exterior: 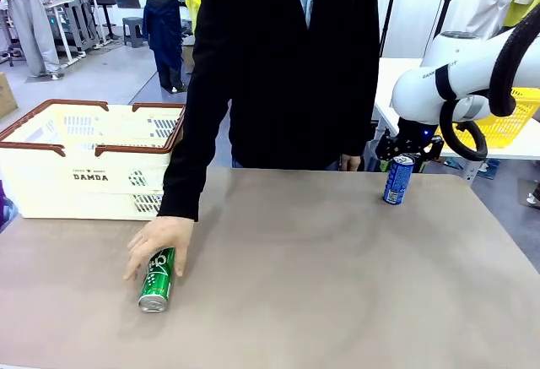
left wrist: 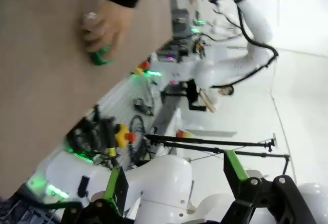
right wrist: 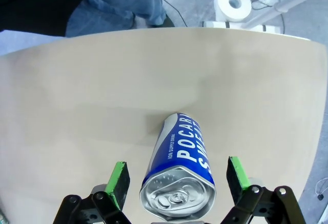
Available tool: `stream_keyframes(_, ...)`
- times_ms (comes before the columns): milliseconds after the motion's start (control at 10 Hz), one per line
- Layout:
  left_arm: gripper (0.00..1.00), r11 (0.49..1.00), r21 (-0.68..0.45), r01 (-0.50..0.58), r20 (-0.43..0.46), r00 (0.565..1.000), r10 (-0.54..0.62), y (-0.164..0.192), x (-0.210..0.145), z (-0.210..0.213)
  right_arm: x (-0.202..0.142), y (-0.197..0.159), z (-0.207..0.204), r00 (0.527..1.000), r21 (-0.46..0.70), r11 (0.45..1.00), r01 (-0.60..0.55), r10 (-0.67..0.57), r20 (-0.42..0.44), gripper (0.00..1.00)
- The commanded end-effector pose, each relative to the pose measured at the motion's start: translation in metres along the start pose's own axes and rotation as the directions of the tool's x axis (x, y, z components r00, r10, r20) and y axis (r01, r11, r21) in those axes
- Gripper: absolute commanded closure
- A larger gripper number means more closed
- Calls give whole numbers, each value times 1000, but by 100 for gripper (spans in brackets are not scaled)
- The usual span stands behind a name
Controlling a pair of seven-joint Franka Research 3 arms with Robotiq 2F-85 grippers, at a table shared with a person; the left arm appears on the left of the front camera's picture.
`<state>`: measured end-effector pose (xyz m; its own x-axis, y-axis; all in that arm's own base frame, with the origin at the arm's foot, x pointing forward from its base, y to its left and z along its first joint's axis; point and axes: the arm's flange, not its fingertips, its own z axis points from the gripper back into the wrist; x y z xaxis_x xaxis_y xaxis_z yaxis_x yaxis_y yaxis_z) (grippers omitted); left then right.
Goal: Place the drinks into the Shopping basket.
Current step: Pick up one drink and place it into the Shopping basket.
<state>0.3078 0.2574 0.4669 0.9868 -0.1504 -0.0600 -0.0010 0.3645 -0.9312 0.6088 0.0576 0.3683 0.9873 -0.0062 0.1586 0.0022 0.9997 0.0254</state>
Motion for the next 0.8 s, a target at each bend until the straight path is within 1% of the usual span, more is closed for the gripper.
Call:
stream_keyframes(0, 0, 998, 18, -66, 11, 998, 66, 15, 5, 13, 4, 5, 3, 1000, -20, 1000, 10, -10, -5, 0)
stream_keyframes(100, 0, 998, 9, -68, -5, 998, 68, 17, 4, 7, 4, 7, 3, 1000, -31, 999, 3, -4, -12, 21)
stream_keyframes(200, 0, 998, -2, -67, -15, 998, 67, 18, 5, 0, 4, 6, 2, 1000, -30, 999, 11, -11, -10, 81)
stream_keyframes(300, 0, 998, -12, -62, -23, 998, 62, 17, 4, -4, 4, 6, 2, 1000, -34, 999, 11, -12, -10, 100)
stream_keyframes(500, 0, 998, -26, -52, -42, 998, 51, 10, 4, -13, 4, 4, 3, 1000, -37, 999, 13, -14, -8, 100)
stream_keyframes(600, 0, 992, -113, -54, -78, 996, 46, 0, 3, -27, 3, 4, 4, 1000, -40, 999, 10, -10, -4, 100)
stream_keyframes(700, 0, 974, -213, -75, -141, 989, 45, -9, 4, -51, 1, 3, 5, 1000, -40, 999, 10, -10, -6, 100)
